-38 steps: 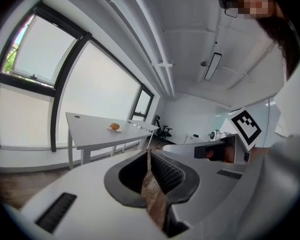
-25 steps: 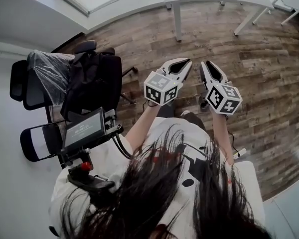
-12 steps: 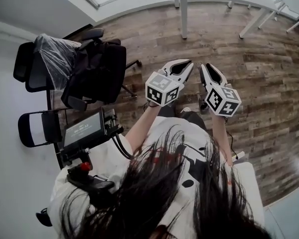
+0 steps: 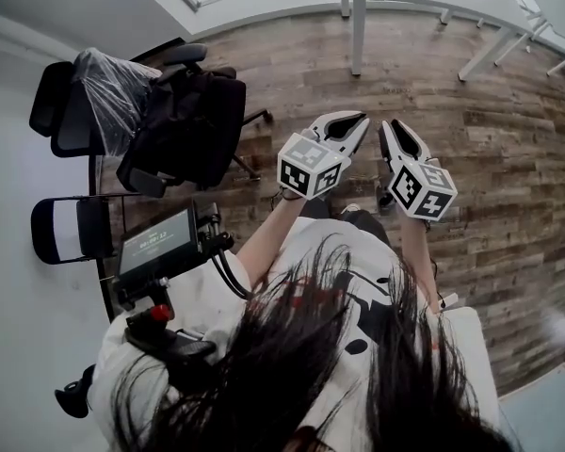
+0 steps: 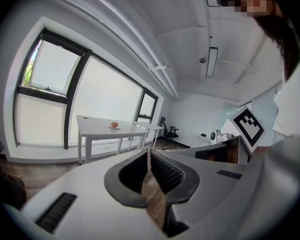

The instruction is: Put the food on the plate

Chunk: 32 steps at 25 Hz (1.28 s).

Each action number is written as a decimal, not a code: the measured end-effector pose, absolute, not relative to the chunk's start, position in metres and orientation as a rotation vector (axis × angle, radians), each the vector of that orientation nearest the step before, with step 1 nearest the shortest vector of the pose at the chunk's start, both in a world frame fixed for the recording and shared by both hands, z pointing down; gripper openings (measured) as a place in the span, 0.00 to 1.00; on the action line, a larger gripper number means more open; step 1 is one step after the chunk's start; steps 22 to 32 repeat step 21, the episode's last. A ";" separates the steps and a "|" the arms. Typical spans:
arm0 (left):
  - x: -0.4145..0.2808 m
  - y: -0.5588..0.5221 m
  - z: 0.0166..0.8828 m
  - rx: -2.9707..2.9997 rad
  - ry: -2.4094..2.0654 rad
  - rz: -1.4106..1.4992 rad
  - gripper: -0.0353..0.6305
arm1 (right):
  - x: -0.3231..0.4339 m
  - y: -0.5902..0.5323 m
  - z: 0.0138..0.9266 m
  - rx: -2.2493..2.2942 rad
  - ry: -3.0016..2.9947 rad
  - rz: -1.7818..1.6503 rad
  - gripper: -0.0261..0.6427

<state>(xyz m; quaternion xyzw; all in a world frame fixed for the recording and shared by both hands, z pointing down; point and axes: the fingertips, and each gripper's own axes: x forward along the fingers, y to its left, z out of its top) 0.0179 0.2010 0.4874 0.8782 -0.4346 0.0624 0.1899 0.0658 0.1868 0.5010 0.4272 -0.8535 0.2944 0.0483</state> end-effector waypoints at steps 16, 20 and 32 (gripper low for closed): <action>0.027 0.206 0.491 2.509 -1.162 0.176 0.06 | 0.076 0.196 0.504 1.369 -2.581 0.883 0.19; 0.033 0.208 0.489 2.527 -1.144 0.178 0.06 | 0.080 0.199 0.501 1.395 -2.578 0.879 0.19; 0.034 0.208 0.488 2.532 -1.140 0.178 0.06 | 0.081 0.199 0.500 1.401 -2.578 0.877 0.19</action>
